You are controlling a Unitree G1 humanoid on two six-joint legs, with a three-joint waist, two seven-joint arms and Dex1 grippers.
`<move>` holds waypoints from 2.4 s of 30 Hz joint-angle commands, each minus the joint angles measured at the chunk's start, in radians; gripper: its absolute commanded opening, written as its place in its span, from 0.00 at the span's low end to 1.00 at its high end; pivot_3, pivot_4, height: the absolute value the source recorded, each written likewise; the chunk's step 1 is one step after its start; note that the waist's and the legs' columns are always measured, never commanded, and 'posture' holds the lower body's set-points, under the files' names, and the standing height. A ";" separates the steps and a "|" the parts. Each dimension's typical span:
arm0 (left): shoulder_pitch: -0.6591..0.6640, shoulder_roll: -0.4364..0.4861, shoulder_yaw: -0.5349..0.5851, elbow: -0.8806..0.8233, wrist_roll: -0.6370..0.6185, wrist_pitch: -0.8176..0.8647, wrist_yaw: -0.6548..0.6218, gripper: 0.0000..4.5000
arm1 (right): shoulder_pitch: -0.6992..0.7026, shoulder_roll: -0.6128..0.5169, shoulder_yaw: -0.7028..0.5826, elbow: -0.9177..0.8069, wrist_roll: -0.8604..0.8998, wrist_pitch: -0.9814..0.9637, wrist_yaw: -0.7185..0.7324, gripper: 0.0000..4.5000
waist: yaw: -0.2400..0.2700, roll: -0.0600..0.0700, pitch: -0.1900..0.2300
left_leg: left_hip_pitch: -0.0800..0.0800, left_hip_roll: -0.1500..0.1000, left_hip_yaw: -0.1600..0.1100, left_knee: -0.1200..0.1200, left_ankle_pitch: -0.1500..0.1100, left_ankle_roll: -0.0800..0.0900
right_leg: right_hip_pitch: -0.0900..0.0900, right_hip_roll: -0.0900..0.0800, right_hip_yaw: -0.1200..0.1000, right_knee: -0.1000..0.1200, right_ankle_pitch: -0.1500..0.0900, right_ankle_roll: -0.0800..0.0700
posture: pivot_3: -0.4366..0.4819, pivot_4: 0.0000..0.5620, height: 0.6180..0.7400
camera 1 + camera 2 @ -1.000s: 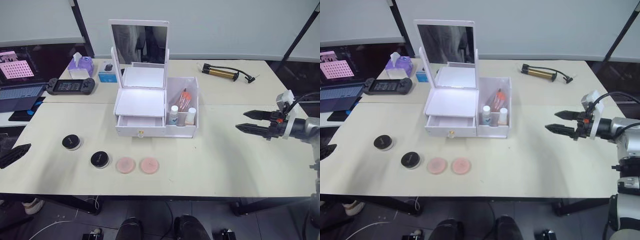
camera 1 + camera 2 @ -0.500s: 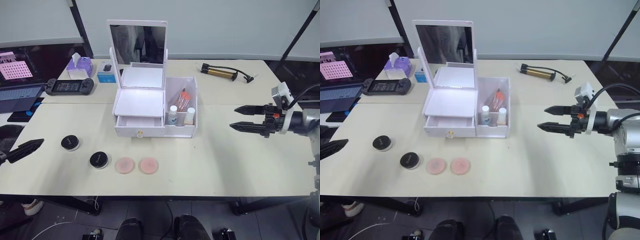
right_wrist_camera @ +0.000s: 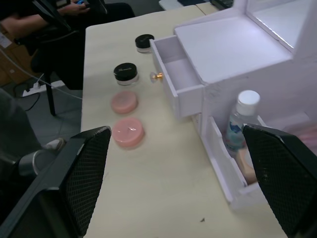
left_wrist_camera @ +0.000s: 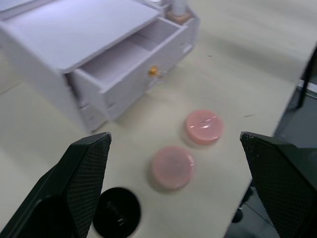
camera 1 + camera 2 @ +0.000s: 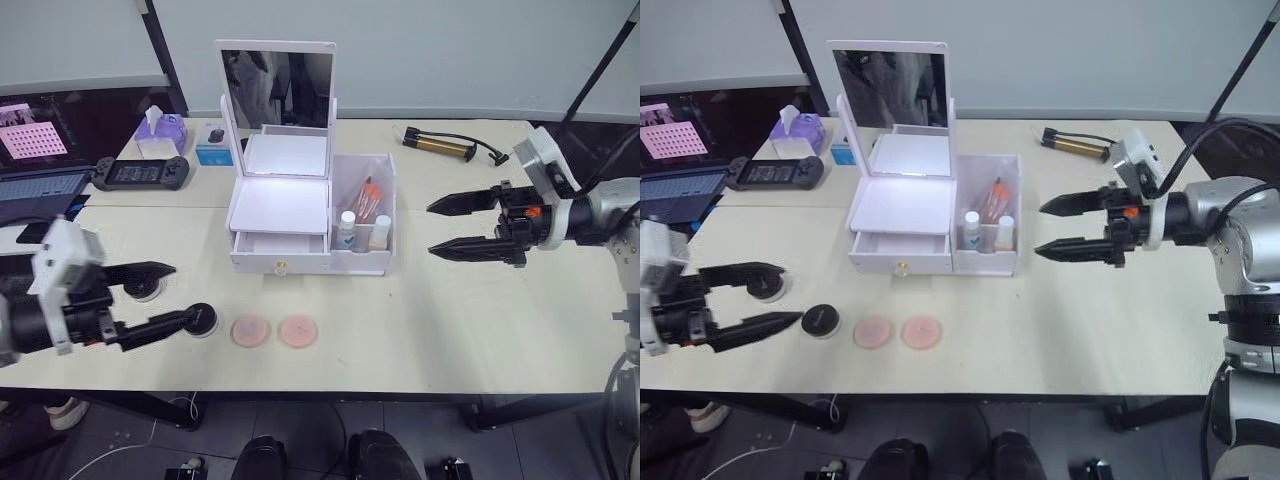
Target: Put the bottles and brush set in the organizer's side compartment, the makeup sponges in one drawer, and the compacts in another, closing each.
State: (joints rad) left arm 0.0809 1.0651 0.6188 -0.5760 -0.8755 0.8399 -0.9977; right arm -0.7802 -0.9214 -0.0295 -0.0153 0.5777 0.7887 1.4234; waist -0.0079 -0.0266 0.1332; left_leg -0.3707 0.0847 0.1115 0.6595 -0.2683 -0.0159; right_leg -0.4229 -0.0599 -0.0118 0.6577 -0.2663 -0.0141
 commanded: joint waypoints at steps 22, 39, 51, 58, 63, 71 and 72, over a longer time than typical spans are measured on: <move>0.042 -0.736 -0.675 -0.183 0.543 -0.320 0.890 1.00 | 0.009 -0.011 -0.019 -0.164 0.100 0.094 -0.168 1.00 | 0.021 -0.003 -0.001 | 0.001 -0.003 -0.003 0.002 0.000 0.000 | 0.004 0.000 0.003 -0.001 0.002 0.003 | 0.48 0.27 0.58; -0.060 -1.022 -0.841 0.112 0.892 -0.545 1.080 0.68 | 0.008 -0.079 -0.035 -0.209 0.130 0.150 -0.195 1.00 | 0.021 -0.003 -0.001 | -0.002 -0.003 -0.004 0.002 0.000 0.001 | 0.003 0.000 0.002 -0.002 0.002 0.003 | 0.48 0.27 0.58; -0.080 -1.064 -0.842 0.115 0.942 -0.566 1.077 0.68 | 0.027 -0.091 -0.036 -0.221 0.132 0.146 -0.215 1.00 | 0.020 -0.003 -0.001 | -0.002 -0.003 -0.005 0.002 0.000 0.001 | 0.003 0.000 0.002 -0.002 0.002 0.004 | 0.48 0.27 0.58; -0.070 -1.074 -0.822 0.120 0.956 -0.563 1.087 0.36 | 0.024 -0.087 -0.027 -0.234 0.124 0.135 -0.227 1.00 | 0.020 -0.003 -0.001 | -0.002 -0.003 -0.005 0.002 0.000 0.001 | 0.003 0.000 0.002 -0.002 0.002 0.004 | 0.48 0.27 0.58; -0.047 -1.071 -0.834 0.083 0.953 -0.558 1.063 0.12 | 0.011 -0.084 -0.014 -0.227 0.120 0.127 -0.219 1.00 | 0.020 -0.003 -0.001 | -0.002 -0.003 -0.005 0.002 0.000 0.001 | 0.003 0.000 0.002 -0.002 0.002 0.004 | 0.48 0.27 0.58; 0.121 -1.027 -0.852 -0.125 0.946 -0.449 1.011 0.12 | 0.004 -0.057 0.010 -0.211 0.116 0.109 -0.212 1.00 | 0.018 -0.003 -0.001 | -0.002 -0.003 -0.005 0.002 0.000 0.002 | 0.002 0.000 0.002 -0.002 0.002 0.004 | 0.48 0.27 0.58; 0.136 -1.023 -0.859 -0.141 0.945 -0.440 1.006 0.12 | 0.004 -0.055 0.011 -0.210 0.116 0.109 -0.210 1.00 | 0.018 -0.003 -0.001 | -0.002 -0.003 -0.005 0.002 0.000 0.002 | 0.002 0.000 0.002 -0.002 0.002 0.004 | 0.48 0.27 0.58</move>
State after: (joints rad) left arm 0.2035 0.0377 -0.2225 -0.6525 0.0668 0.3853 0.0178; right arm -0.7512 -0.9747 -0.0049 -0.2206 0.6891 0.9215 1.2055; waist 0.0098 -0.0297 0.1321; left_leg -0.3730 0.0820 0.1061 0.6612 -0.2686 -0.0143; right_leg -0.4211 -0.0599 -0.0097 0.6554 -0.2645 -0.0103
